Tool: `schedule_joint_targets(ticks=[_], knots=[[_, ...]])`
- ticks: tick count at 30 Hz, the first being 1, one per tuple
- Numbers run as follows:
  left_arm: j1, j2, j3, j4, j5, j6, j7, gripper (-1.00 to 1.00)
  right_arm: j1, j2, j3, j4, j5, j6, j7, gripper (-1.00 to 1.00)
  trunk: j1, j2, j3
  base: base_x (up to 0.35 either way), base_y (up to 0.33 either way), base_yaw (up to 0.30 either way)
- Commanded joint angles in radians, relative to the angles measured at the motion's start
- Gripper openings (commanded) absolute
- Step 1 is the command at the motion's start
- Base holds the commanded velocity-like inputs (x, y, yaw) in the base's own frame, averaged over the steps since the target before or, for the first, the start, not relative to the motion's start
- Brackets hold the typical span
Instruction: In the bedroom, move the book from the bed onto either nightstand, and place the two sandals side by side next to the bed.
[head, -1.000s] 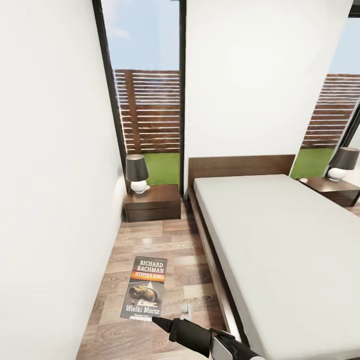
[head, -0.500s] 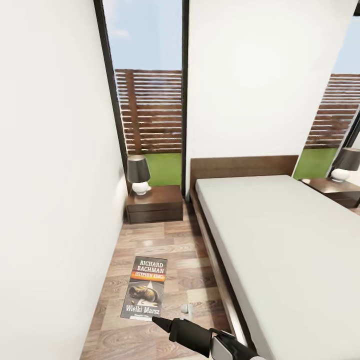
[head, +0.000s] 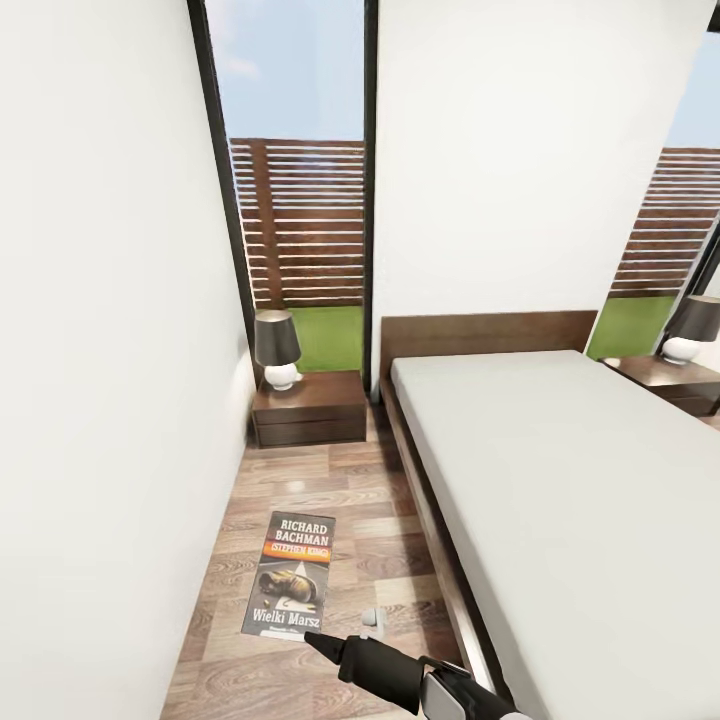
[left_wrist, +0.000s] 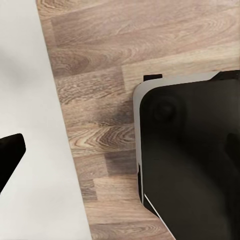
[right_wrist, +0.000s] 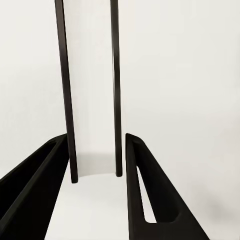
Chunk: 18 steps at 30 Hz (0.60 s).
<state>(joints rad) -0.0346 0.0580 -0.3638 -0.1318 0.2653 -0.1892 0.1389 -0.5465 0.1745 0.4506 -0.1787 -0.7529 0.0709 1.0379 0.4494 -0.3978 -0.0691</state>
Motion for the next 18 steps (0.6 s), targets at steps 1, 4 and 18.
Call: schedule_joint_targets(ticks=[1, 4, 18], knots=[[-0.001, 0.000, -0.009, 0.000, 0.008, -0.003, 0.004, 1.00, -0.001, 0.000, 0.004, 0.001, -0.009, 0.007, 0.002, -1.00, 0.001, -0.002, -0.002, 0.002, 0.002, 0.000], [-0.001, 0.000, -0.009, 0.000, 0.008, -0.003, 0.004, 1.00, -0.001, 0.000, 0.004, 0.001, -0.010, 0.007, 0.002, -1.00, 0.001, -0.002, -0.002, 0.001, 0.001, 0.002], [-0.001, -0.001, -0.009, 0.000, 0.007, -0.003, 0.004, 1.00, -0.001, 0.000, 0.003, 0.001, -0.012, 0.008, 0.001, -1.00, 0.001, -0.002, -0.007, 0.002, 0.000, 0.124]])
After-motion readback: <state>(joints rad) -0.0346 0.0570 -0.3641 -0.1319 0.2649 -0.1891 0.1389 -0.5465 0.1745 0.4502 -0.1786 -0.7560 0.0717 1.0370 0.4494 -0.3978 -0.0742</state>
